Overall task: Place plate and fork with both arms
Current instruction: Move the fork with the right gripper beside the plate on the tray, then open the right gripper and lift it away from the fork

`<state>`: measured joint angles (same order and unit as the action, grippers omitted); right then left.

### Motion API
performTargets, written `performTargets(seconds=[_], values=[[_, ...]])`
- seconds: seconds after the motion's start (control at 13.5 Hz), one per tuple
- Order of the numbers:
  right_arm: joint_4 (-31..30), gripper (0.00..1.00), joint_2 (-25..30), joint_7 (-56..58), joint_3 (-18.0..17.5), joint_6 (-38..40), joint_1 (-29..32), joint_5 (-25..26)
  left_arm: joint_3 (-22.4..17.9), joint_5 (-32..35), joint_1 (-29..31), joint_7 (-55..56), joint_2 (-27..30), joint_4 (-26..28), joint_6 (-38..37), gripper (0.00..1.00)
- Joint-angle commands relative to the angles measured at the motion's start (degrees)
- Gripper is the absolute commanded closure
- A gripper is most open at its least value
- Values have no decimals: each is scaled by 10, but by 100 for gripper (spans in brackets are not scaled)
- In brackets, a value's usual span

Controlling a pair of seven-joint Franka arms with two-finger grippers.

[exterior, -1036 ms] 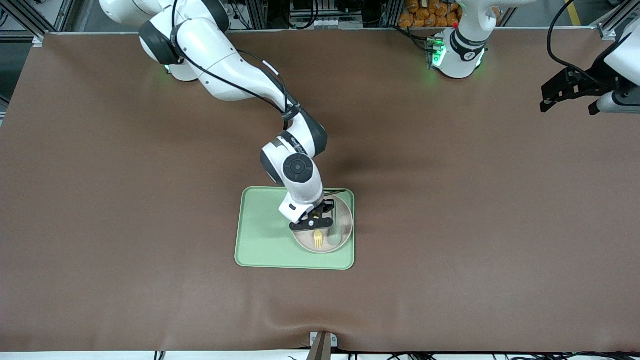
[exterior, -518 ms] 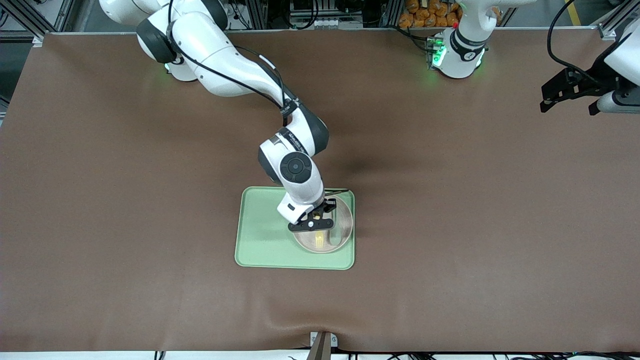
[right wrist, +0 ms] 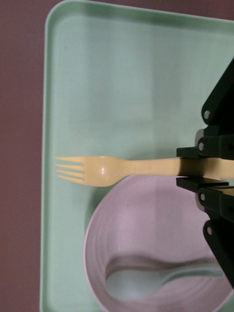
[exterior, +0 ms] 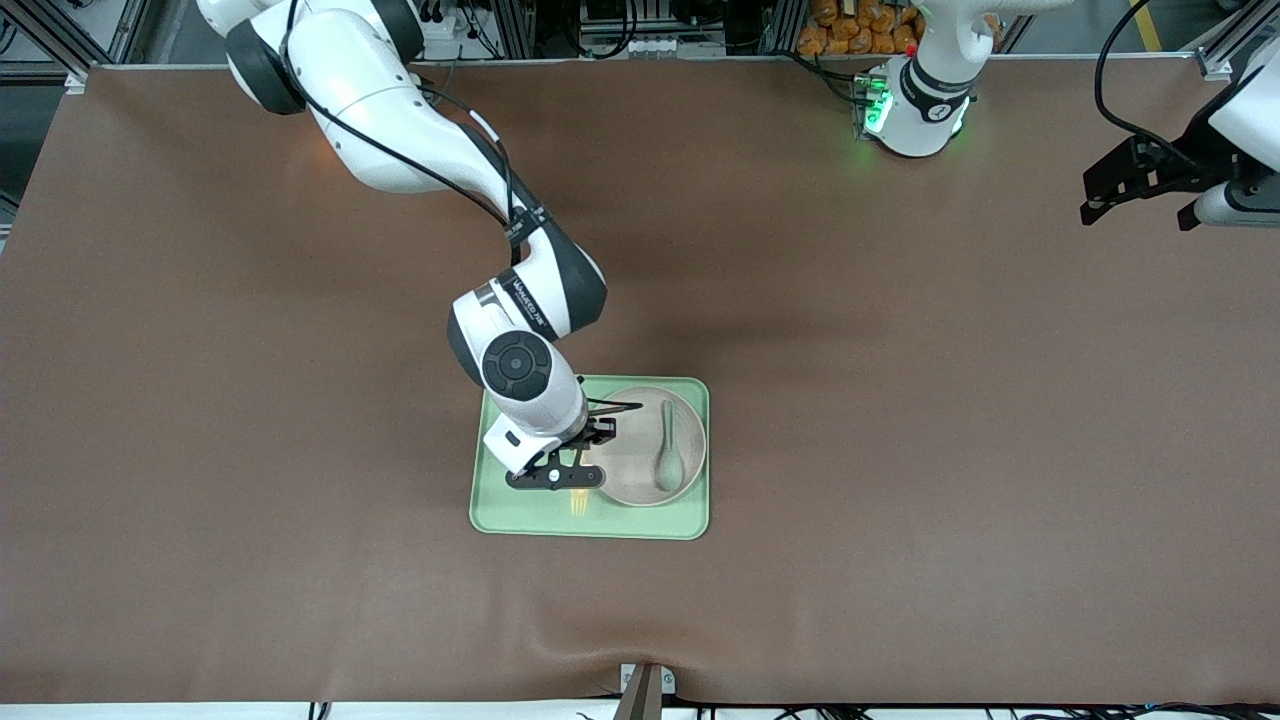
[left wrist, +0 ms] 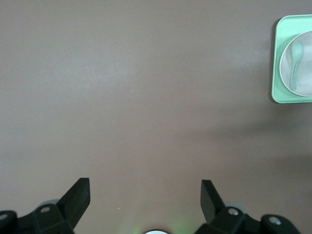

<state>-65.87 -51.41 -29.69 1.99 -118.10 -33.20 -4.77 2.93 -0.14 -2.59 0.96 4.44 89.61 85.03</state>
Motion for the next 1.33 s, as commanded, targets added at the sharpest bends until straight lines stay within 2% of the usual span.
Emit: performTargets(seconds=[0.0, 0.22, 0.3, 0.67, 0.74, 0.81, 0.89, 1.11, 1.26], values=[[-79, 100, 44, 24, -5, -21, 15, 2, 1, -4, 3, 0, -2, -6, -7, 0], [-193, 100, 92, 51, -5, -109, 20, 3, 1, -4, 3, 0, -2, -6, -7, 0], [-215, 100, 97, 52, -5, -131, 22, 2, 1, -4, 3, 0, -2, -6, -7, 0], [-220, 100, 90, 49, -6, -149, 30, 1, 1, -4, 3, 0, -3, -5, -7, 0], [-222, 93, 89, 49, -6, -151, 31, 1, 1, -4, 3, 0, -3, -5, -7, 0], [-223, 72, 87, 49, -5, -151, 33, 1, 1, -4, 3, 0, -3, -4, -7, 0], [-222, 43, 87, 49, -6, -151, 32, 1, 1, -4, 3, 0, -4, -5, -7, 0], [-219, 0, 87, 53, -6, -146, 32, 1, 1, -4, 4, 0, -4, -5, -7, 0], [-212, 0, 91, 54, -6, -146, 33, 1, 1, -4, 9, 0, -5, -5, -7, 0]])
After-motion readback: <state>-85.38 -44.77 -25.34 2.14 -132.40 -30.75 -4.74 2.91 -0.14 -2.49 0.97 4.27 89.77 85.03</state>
